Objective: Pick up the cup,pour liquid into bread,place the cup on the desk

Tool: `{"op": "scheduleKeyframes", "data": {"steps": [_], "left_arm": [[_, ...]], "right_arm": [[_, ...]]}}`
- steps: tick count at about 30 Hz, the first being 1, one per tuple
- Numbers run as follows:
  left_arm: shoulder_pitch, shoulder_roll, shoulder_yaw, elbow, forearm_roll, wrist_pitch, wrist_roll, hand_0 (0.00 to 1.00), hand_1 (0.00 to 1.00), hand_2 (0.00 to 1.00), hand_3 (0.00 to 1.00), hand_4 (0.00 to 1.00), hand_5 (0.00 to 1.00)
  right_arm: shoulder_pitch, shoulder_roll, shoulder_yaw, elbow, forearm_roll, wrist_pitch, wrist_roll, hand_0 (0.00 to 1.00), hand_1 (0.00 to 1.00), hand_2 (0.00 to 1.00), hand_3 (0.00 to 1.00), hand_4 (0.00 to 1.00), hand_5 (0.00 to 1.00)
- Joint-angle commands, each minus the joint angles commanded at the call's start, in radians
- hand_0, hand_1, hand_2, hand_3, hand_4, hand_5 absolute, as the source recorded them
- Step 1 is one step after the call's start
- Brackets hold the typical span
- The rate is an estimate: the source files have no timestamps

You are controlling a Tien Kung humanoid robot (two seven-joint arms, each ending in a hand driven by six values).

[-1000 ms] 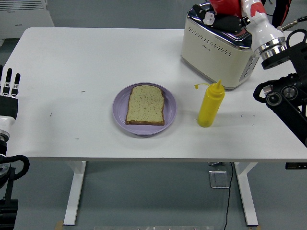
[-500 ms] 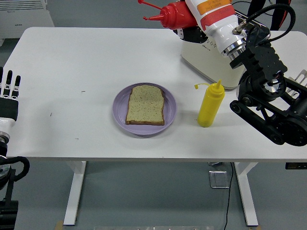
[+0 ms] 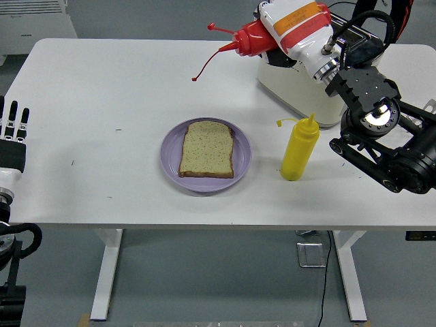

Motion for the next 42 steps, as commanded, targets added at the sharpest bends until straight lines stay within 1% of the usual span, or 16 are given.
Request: {"op": "scheduleKeyframes", "data": {"steps": [2, 5, 7, 10, 13, 15, 21, 25, 27, 28, 30, 32, 33, 36, 40, 42], "left_arm": [[-0.001, 0.0, -0.001, 0.0, 0.0, 0.0, 0.0, 0.775, 0.722, 0.716, 0.698, 0.571, 0.998], [-0.001, 0.001, -0.002, 0.0, -0.001, 0.0, 0.0, 0.775, 0.722, 0.716, 0.698, 0.571, 0.998], [-0.002, 0.0, -0.003, 0.0, -0.001, 0.0, 0.0, 0.774, 0.722, 0.716, 0.698, 0.571, 0.998], [-0.003, 0.0, -0.003, 0.0, -0.001, -0.001, 0.0, 0.774, 0.722, 0.716, 0.698, 0.571, 0.998], [-0.005, 0.0, -0.003, -0.001, -0.001, -0.001, 0.0, 0.774, 0.722, 0.716, 0.698, 0.571, 0.998], [-0.005, 0.0, -0.004, -0.001, -0.001, -0.001, -0.001, 0.774, 0.722, 0.716, 0.698, 0.571, 0.998], [-0.003, 0.0, -0.007, -0.001, -0.002, -0.001, -0.001, 0.774, 0.722, 0.716, 0.698, 0.571, 0.998], [-0.003, 0.001, -0.008, -0.001, -0.002, -0.001, -0.001, 0.774, 0.722, 0.716, 0.698, 0.571, 0.998], [-0.003, 0.001, -0.009, -0.001, -0.002, -0.001, -0.002, 0.774, 0.722, 0.716, 0.698, 0.571, 0.998], [-0.004, 0.001, -0.008, 0.0, -0.002, -0.001, -0.002, 0.774, 0.722, 0.716, 0.698, 0.571, 0.998], [-0.005, 0.0, -0.005, 0.001, -0.002, -0.002, -0.001, 0.774, 0.722, 0.716, 0.698, 0.571, 0.998], [-0.007, -0.001, -0.003, 0.001, -0.002, -0.002, -0.001, 0.774, 0.722, 0.715, 0.698, 0.571, 0.998], [-0.007, -0.001, -0.004, 0.001, -0.002, -0.002, -0.002, 0.774, 0.722, 0.715, 0.698, 0.571, 0.998], [-0.006, 0.0, -0.008, -0.001, -0.002, -0.002, -0.002, 0.774, 0.722, 0.715, 0.698, 0.571, 0.998], [-0.003, 0.0, -0.009, 0.0, -0.002, -0.001, -0.002, 0.775, 0.722, 0.716, 0.698, 0.571, 0.998], [-0.002, -0.001, -0.008, 0.0, -0.002, 0.0, -0.002, 0.775, 0.722, 0.716, 0.698, 0.571, 0.998]], "right_arm": [[0.006, -0.005, 0.02, 0.004, 0.0, -0.002, 0.003, 0.007, 0.002, 0.044, 0.098, 0.752, 0.295], [0.012, -0.009, 0.032, 0.008, 0.0, 0.016, 0.022, 0.007, 0.002, 0.044, 0.098, 0.752, 0.295], [0.018, -0.013, -0.003, 0.005, 0.0, 0.039, 0.034, 0.011, 0.002, 0.047, 0.103, 0.736, 0.282], [0.026, -0.015, -0.086, -0.008, 0.0, 0.071, 0.044, 0.011, 0.002, 0.047, 0.103, 0.736, 0.282], [0.029, -0.014, -0.129, -0.021, 0.0, 0.082, 0.047, 0.013, 0.002, 0.049, 0.107, 0.736, 0.281], [0.036, -0.019, -0.121, -0.023, 0.0, 0.092, 0.052, 0.013, 0.002, 0.049, 0.107, 0.736, 0.281], [0.063, -0.047, -0.032, -0.001, 0.0, 0.091, 0.054, 0.013, 0.002, 0.05, 0.106, 0.734, 0.279], [0.069, -0.049, 0.001, 0.002, 0.0, 0.091, 0.057, 0.012, 0.002, 0.049, 0.106, 0.734, 0.278], [0.072, -0.046, -0.033, -0.005, 0.0, 0.095, 0.055, 0.012, 0.002, 0.049, 0.106, 0.734, 0.278], [0.072, -0.04, -0.072, -0.013, 0.0, 0.101, 0.055, 0.012, 0.002, 0.049, 0.106, 0.734, 0.278], [0.065, -0.031, -0.122, -0.023, 0.0, 0.106, 0.055, 0.012, 0.002, 0.049, 0.106, 0.734, 0.278], [0.053, -0.021, -0.159, -0.033, 0.0, 0.11, 0.053, 0.011, 0.002, 0.049, 0.107, 0.734, 0.277], [0.051, -0.019, -0.16, -0.036, 0.0, 0.111, 0.051, 0.011, 0.002, 0.049, 0.107, 0.734, 0.277], [0.053, -0.02, -0.142, -0.04, 0.0, 0.11, 0.048, 0.011, 0.002, 0.049, 0.107, 0.734, 0.277], [0.043, -0.024, -0.066, -0.027, 0.0, 0.089, 0.051, 0.012, 0.002, 0.049, 0.107, 0.734, 0.277], [0.029, -0.019, -0.024, -0.02, 0.0, 0.073, 0.058, 0.012, 0.002, 0.049, 0.107, 0.734, 0.277]]}}
